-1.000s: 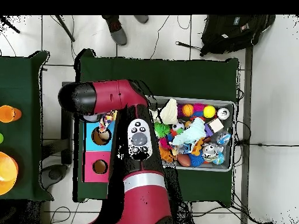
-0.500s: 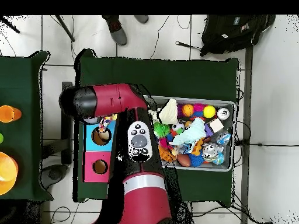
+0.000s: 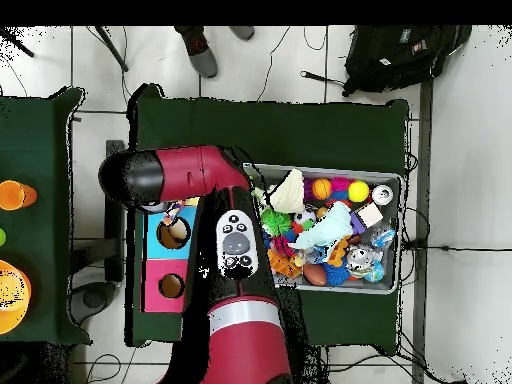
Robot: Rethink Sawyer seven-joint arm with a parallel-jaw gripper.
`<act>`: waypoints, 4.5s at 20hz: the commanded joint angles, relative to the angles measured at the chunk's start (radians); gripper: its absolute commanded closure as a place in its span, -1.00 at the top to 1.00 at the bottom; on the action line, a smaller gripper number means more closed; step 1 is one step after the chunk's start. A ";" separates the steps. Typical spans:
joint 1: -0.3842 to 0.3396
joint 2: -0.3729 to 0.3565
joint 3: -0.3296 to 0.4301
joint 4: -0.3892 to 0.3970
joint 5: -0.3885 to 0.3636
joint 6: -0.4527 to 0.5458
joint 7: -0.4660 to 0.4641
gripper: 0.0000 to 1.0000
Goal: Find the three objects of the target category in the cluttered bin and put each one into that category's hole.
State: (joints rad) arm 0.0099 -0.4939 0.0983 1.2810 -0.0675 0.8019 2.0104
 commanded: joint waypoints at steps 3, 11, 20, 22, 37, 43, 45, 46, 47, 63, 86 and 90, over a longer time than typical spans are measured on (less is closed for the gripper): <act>0.028 0.068 0.036 0.108 0.060 -0.087 0.202 -1.00; 0.038 0.081 0.035 0.117 0.074 -0.131 0.201 -1.00; 0.017 0.077 0.045 0.131 0.078 -0.165 0.168 1.00; 0.017 0.072 0.042 0.131 0.081 -0.150 0.162 1.00; 0.005 0.053 0.031 0.119 0.088 -0.124 0.150 -1.00; 0.016 0.043 0.014 0.089 0.093 -0.047 0.131 -1.00; 0.021 0.042 0.009 0.086 0.095 -0.043 0.135 -1.00; 0.022 0.042 0.009 0.084 0.095 -0.042 0.134 -1.00; 0.022 0.043 0.009 0.082 0.097 -0.040 0.134 -1.00; 0.014 -0.008 -0.001 0.110 0.102 0.001 0.113 -1.00; -0.014 -0.021 0.015 0.101 0.114 0.036 0.082 1.00; -0.013 -0.031 0.012 0.106 0.116 0.039 0.081 1.00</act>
State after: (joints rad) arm 0.0294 -0.5325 0.0601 1.2848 0.0192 0.7446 2.0104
